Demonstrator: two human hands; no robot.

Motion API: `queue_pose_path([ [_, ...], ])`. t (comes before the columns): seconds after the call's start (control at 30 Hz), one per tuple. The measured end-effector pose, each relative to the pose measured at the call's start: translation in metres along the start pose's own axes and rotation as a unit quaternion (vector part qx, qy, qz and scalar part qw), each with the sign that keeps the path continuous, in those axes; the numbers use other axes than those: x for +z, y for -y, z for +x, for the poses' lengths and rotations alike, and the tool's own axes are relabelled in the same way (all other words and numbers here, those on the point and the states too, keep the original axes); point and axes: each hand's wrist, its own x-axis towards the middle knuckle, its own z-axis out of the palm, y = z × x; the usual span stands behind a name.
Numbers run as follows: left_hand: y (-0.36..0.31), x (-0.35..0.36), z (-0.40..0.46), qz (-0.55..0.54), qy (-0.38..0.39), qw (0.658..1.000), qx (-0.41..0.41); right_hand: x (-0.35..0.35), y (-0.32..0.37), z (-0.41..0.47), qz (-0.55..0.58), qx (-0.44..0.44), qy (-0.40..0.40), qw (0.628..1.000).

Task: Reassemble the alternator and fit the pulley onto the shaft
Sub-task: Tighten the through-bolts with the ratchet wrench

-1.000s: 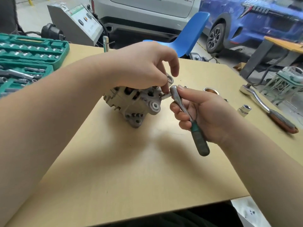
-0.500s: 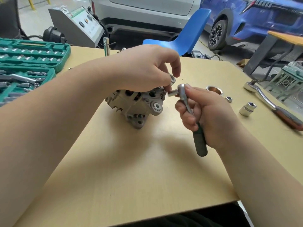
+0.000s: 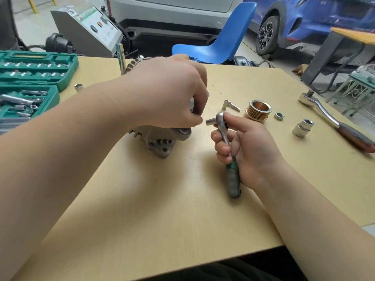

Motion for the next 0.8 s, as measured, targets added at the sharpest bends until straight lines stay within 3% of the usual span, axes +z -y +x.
queue_pose_path([
  [0.5,0.007,0.002,0.004,-0.054,0.022,0.998,0.023,0.003,-0.004,-0.004,-0.021,-0.032,0.01,0.999],
  [0.8,0.009,0.002,0.014,0.051,0.068,0.994,0.074,0.001,-0.005,-0.002,-0.017,-0.012,-0.001,1.0],
])
